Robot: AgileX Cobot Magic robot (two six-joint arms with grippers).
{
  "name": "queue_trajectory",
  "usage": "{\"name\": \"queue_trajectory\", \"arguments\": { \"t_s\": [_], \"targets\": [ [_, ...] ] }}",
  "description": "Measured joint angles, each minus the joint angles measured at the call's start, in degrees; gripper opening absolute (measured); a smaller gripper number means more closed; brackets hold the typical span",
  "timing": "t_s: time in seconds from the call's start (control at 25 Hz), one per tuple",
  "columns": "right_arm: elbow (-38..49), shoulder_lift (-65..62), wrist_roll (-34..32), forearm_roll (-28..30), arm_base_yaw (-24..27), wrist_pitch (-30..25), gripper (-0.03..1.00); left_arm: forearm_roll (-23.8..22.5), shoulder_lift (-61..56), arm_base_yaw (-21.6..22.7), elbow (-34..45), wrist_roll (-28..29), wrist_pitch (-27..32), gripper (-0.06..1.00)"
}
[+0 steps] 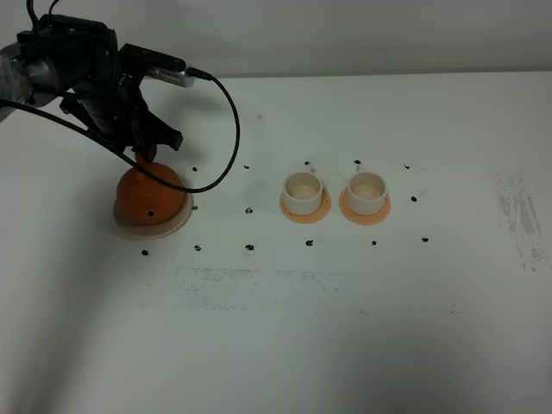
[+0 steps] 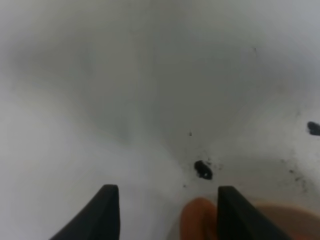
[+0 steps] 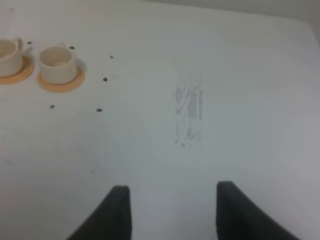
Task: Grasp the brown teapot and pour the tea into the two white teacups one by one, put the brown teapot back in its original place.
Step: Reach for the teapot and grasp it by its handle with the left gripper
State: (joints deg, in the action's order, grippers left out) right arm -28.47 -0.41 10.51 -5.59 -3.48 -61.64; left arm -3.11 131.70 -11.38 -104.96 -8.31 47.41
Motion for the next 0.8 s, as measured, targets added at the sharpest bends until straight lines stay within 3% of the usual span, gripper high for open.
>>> {"name": "queue_trajectory", "arguments": {
  "t_s": [0.8],
  "targets": [
    [0.0,0.0,0.0,0.0,0.0,0.0,0.41,-1.8,-1.1,0.0,0.0,-1.7,4.0,0.47]
  ]
}}
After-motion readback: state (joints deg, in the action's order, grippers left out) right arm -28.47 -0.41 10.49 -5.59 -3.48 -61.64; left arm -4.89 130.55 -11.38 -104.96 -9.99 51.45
